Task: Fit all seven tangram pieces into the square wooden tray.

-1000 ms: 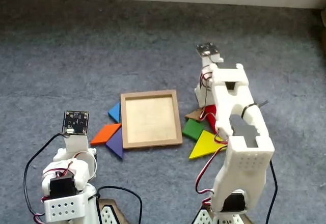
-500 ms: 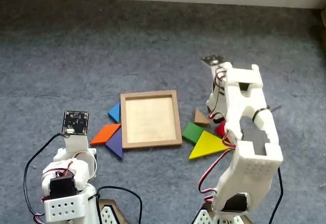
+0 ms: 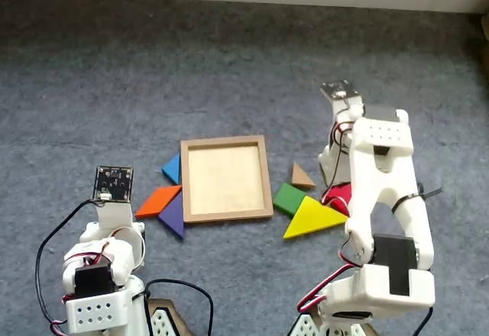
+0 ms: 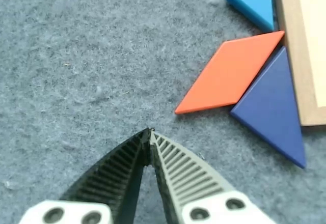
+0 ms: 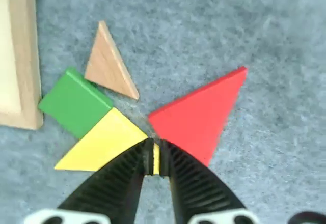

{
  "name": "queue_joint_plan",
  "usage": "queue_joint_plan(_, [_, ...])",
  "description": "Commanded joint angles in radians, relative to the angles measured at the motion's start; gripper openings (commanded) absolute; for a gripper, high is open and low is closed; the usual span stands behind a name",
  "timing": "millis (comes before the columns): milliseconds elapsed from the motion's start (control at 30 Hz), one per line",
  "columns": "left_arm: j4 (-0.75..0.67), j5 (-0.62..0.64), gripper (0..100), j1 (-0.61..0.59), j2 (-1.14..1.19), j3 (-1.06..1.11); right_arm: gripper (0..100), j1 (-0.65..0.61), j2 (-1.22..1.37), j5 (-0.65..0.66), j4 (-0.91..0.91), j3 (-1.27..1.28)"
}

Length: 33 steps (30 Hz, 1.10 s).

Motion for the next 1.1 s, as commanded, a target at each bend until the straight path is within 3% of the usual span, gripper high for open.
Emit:
queue_joint_plan(0, [0.005, -0.009, 1, -0.008, -0.047, 0.021, 20.0, -0.013, -0.044, -0.110, -0.071, 0.007])
queue_joint_plan(133, [0.005, -0.009, 1, -0.008, -0.047, 0.021, 33.4, -0.038, -0.012, -0.175, -0.079, 0.005])
queue_joint_plan(267, [0.005, -0.009, 1, -0.008, -0.047, 0.021, 39.7, -0.073, 0.047, -0.253, -0.085, 0.002])
queue_joint_plan(567, [0.005, -0.009, 1, -0.008, -0.047, 0.021, 40.0, -0.081, 0.206, -0.256, -0.084, -0.002])
queue_joint_plan(1067, [0.005, -0.009, 1, -0.008, -0.047, 0.021, 39.9, -0.021, 0.216, -0.255, -0.137, -0.001])
